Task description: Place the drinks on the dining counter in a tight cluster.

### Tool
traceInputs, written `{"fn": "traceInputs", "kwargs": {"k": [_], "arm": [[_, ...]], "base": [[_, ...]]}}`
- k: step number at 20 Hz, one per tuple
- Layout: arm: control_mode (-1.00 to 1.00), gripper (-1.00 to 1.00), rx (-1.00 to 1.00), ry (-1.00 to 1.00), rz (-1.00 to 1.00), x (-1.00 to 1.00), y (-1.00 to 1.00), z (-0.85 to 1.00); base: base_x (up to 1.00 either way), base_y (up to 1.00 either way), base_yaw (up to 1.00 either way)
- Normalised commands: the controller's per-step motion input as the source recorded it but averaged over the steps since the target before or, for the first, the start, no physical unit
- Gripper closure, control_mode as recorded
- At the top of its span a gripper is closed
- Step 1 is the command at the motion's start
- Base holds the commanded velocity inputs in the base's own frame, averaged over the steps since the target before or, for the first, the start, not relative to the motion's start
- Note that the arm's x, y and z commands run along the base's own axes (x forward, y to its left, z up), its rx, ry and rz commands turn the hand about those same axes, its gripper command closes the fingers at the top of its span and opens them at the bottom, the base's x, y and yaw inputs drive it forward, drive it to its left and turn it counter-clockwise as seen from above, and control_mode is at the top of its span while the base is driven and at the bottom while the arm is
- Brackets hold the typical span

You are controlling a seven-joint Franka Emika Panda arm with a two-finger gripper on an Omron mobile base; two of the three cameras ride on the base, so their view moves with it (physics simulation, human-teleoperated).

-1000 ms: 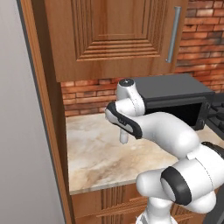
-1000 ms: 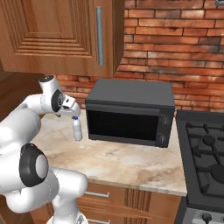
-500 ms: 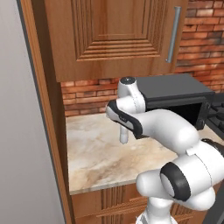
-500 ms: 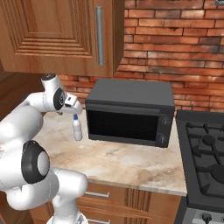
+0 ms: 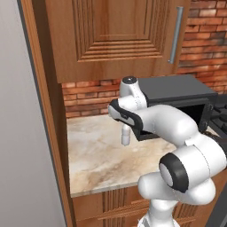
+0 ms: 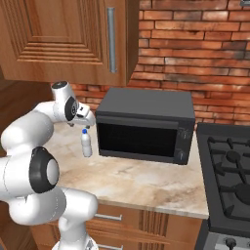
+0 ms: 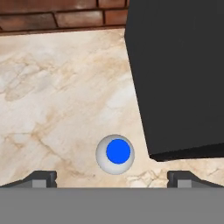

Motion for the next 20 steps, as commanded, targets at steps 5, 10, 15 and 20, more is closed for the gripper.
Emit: {"fn": "traceInputs", "kwargs": {"k": [5,10,15,20], "arm": [[-1.0,-1.0,0.0,0.0,0.0,0.0,0.0,-0.01],[-1.0,-1.0,0.0,0.0,0.0,0.11,0.0,-0.31],[-1.0,-1.0,0.0,0.0,0.0,0.11,0.0,-0.31],[-1.0,-1.0,0.0,0.0,0.0,0.09,0.0,-0.11]], "base": [[0.0,0.0,0.0],[0.0,0.0,0.0],[0.0,0.0,0.0],[0.0,0.0,0.0]]}}
